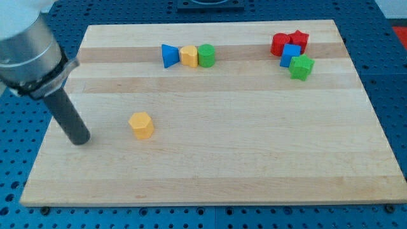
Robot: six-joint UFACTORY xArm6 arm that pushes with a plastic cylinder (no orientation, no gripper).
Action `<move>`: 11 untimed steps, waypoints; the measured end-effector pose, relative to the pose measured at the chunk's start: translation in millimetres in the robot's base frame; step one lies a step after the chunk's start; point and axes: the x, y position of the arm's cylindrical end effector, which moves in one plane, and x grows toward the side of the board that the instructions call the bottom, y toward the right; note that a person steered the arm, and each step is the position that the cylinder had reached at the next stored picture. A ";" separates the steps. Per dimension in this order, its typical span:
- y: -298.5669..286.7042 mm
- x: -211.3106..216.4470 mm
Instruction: Move hexagon below the triangle
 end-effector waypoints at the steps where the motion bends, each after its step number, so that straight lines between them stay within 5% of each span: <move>1: 43.4 -28.3; 3: 50.3 -28.4; 4: 34.1 22.3; 5: 59.6 27.1; 9: 139.9 -85.1; 10: 141.3 -67.3; 11: 138.3 21.0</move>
